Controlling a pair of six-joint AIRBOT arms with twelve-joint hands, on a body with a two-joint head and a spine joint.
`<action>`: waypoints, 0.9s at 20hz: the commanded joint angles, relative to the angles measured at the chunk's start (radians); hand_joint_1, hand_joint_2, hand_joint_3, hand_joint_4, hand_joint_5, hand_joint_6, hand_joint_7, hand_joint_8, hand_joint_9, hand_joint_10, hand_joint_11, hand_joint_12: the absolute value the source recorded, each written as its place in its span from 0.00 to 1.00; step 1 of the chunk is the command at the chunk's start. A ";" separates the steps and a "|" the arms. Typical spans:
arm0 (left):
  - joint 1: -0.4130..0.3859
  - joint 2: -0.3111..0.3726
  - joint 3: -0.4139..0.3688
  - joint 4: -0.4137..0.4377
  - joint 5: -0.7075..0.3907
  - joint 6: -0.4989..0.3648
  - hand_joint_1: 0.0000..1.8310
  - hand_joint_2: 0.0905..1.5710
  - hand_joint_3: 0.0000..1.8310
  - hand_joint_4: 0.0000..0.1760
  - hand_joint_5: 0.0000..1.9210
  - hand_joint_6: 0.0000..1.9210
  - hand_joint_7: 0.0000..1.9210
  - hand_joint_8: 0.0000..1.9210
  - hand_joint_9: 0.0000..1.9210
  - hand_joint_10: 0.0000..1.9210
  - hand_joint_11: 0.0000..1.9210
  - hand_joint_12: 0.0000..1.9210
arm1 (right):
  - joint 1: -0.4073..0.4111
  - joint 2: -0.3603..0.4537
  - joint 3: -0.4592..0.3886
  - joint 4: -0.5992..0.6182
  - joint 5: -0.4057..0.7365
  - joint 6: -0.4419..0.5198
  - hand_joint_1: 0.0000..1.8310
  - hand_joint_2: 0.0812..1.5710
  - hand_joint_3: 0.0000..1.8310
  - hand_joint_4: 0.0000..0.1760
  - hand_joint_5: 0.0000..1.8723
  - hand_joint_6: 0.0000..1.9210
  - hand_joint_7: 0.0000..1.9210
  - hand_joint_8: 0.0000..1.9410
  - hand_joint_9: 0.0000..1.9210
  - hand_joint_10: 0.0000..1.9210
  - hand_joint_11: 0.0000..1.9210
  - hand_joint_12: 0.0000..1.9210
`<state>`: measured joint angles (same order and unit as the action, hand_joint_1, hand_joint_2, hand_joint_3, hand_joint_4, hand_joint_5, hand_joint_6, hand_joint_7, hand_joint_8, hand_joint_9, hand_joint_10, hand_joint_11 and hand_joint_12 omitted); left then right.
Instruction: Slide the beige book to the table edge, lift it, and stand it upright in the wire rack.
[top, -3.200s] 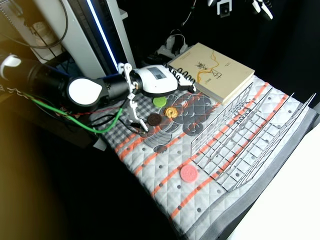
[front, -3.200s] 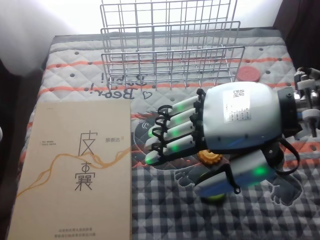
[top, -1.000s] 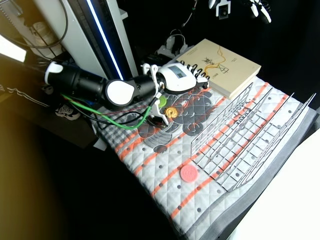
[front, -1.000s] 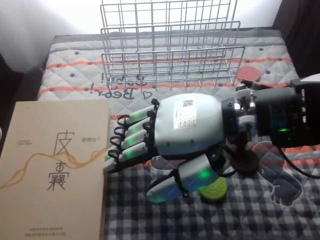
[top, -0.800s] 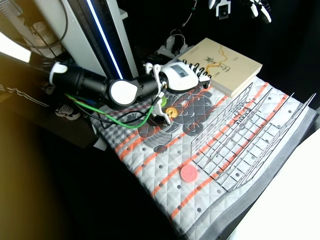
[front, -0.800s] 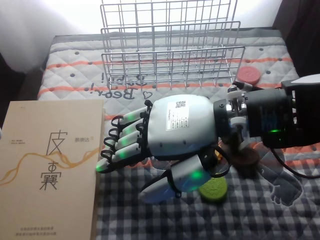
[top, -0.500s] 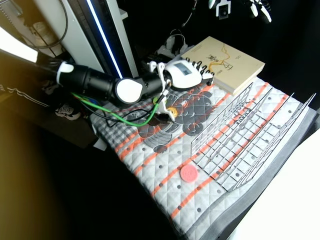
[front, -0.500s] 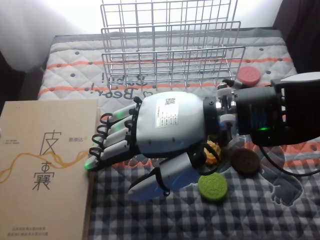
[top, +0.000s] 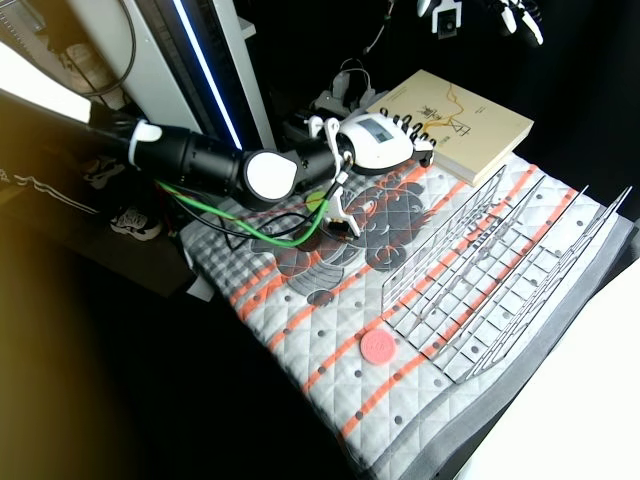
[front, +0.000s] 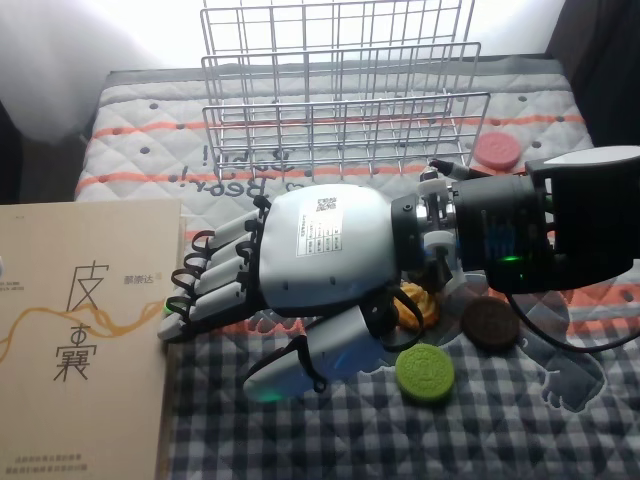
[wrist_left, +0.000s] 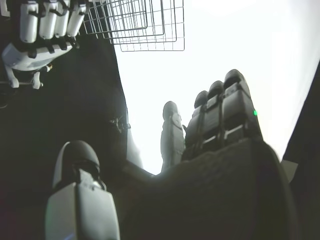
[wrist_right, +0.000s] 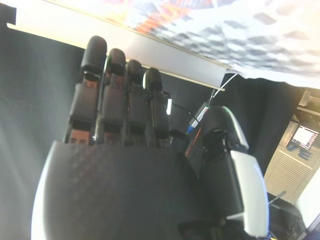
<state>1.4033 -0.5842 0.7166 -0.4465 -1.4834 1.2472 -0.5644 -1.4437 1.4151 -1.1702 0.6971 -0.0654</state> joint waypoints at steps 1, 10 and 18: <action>0.000 -0.006 0.009 -0.015 -0.130 -0.009 0.19 0.55 0.00 1.00 0.13 0.00 0.00 0.00 0.00 0.00 0.00 0.00 | 0.016 -0.011 0.003 0.061 0.062 -0.006 0.00 0.84 0.00 0.00 0.18 0.00 0.19 0.00 0.23 0.00 0.15 0.39; 0.000 -0.007 0.010 -0.015 -0.132 -0.015 0.22 0.57 0.01 1.00 0.13 0.00 0.00 0.00 0.00 0.00 0.00 0.00 | 0.019 -0.019 0.006 0.065 0.055 -0.009 0.00 0.86 0.00 0.00 0.18 0.00 0.19 0.00 0.21 0.00 0.13 0.36; 0.000 -0.008 0.007 -0.021 -0.130 -0.019 0.22 0.56 0.00 1.00 0.13 0.00 0.00 0.00 0.00 0.00 0.00 0.00 | 0.019 -0.021 -0.016 0.023 0.022 -0.013 0.00 0.85 0.00 0.00 0.20 0.00 0.21 0.00 0.30 0.01 0.22 0.45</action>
<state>1.4033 -0.5903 0.7216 -0.4492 -1.4906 1.2358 -0.5594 -1.4578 1.4052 -1.1858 0.6632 -0.0834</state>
